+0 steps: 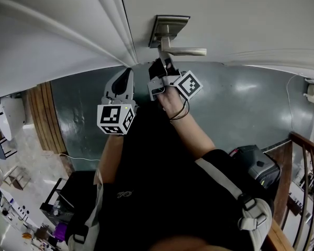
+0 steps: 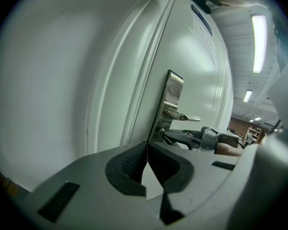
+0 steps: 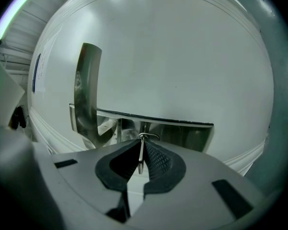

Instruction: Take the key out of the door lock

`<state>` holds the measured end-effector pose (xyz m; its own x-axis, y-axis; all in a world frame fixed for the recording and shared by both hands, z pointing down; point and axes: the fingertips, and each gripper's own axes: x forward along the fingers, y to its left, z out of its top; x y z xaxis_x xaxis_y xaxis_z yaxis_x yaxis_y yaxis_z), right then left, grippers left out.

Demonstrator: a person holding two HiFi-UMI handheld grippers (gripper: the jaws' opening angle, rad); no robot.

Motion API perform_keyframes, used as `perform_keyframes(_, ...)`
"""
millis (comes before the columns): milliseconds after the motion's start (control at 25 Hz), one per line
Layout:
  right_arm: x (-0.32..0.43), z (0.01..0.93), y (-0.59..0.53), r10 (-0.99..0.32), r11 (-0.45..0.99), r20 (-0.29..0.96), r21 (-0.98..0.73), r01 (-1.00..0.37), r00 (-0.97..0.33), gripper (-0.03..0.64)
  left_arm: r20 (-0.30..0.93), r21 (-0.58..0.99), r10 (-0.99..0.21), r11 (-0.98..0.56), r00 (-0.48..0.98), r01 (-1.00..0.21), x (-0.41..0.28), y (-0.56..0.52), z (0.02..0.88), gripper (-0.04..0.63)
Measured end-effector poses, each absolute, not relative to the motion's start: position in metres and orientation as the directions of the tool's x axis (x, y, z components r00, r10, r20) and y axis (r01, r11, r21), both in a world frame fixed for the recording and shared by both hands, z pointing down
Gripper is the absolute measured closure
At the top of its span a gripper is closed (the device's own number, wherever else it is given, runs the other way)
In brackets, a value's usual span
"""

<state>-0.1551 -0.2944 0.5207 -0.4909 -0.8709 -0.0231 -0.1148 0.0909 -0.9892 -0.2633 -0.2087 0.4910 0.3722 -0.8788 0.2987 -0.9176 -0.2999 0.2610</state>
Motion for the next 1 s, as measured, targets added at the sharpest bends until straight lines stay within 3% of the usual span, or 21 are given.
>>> perform_keyframes(1000,-0.1499,0.5263,-0.2871,-0.87,0.101,-0.008,-0.981,-0.164,-0.492,0.586,0.295,0.284,-0.866,-0.325,0.404,-0.902,-0.2608,-0.2084,0.4954,0.571)
